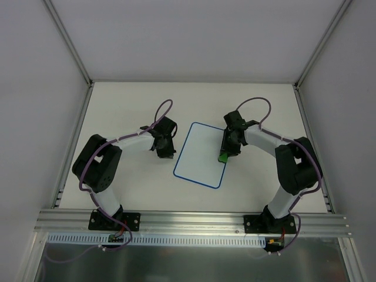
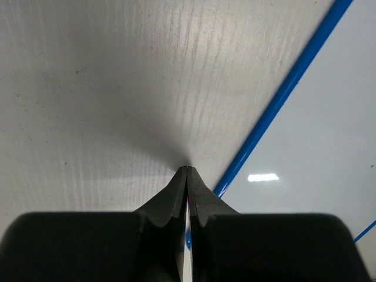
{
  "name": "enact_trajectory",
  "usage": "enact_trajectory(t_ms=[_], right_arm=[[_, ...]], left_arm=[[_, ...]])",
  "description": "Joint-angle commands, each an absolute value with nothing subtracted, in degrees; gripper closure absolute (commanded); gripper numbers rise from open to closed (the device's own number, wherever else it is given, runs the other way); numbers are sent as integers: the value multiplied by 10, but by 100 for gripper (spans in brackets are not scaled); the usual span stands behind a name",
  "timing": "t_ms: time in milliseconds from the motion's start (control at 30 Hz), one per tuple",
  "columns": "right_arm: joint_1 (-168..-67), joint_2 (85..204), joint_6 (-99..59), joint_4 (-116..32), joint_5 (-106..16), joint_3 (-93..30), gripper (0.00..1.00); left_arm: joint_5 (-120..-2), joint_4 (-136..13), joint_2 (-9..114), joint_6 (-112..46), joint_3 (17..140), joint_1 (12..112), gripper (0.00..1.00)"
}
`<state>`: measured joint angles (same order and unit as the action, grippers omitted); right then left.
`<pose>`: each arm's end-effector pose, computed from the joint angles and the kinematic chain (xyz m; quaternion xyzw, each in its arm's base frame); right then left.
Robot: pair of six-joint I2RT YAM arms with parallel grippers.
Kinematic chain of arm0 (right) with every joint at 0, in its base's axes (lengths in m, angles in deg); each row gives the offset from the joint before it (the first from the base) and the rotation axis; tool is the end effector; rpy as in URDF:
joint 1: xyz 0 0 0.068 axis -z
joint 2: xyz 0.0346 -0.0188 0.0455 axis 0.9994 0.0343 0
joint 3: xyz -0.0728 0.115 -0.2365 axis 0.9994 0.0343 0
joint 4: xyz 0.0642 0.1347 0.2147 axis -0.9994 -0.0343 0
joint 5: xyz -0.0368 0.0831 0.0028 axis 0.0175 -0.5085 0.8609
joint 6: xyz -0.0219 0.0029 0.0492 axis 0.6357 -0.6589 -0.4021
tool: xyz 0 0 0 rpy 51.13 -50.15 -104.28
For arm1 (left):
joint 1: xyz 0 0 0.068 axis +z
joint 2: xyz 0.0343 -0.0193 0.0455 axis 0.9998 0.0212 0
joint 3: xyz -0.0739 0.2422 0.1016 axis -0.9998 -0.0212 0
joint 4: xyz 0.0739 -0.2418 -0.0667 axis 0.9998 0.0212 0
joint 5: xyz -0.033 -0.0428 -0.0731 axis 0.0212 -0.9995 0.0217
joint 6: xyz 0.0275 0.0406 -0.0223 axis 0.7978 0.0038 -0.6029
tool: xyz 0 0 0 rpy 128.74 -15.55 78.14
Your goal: Erase the whiteboard
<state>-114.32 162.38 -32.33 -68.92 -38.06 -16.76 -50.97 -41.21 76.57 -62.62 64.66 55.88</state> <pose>0.3020 0.1494 0.1726 -0.0607 0.9746 0.0855 0.1977 0.2880 -0.1849 0.1644 -0.0761 0.9616 -0.1461 0.2197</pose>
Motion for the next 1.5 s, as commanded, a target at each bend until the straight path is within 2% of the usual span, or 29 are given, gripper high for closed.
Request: enact_trajectory(t_ms=[0, 500, 600, 633, 700, 967, 1067, 1167, 1200, 1233, 1467], right_arm=[[-1132, 1649, -311, -732, -330, -146, 100], [-1200, 1739, -320, -734, -372, -298, 100], [-1199, 1746, -318, -734, -364, -307, 100], [-1195, 1748, -316, -735, -364, -309, 100], [-1191, 1752, -313, -734, -365, -310, 100], [-1163, 1729, -290, -734, -365, -327, 100], [-1123, 1695, -277, -736, -357, -335, 99], [-1071, 1668, -265, -739, -352, -344, 100], [-1055, 1664, -261, -741, -356, -348, 100], [-1027, 1663, -257, -746, -359, -358, 100], [-906, 1693, -227, -759, -339, -401, 93]], left_arm=[[-506, -399, 756, -634, 641, 561, 100], [-548, -401, 760, -607, 667, 547, 100], [-546, -402, 760, -596, 671, 542, 90], [-544, -402, 760, -593, 674, 540, 83], [-542, -402, 764, -585, 682, 539, 78], [-537, -402, 769, -576, 690, 535, 72], [-527, -401, 747, -566, 687, 535, 65], [-501, -401, 721, -556, 686, 537, 53], [-494, -401, 713, -551, 686, 540, 48], [-490, -400, 707, -549, 685, 541, 36], [-474, -387, 635, -523, 686, 564, 1]])
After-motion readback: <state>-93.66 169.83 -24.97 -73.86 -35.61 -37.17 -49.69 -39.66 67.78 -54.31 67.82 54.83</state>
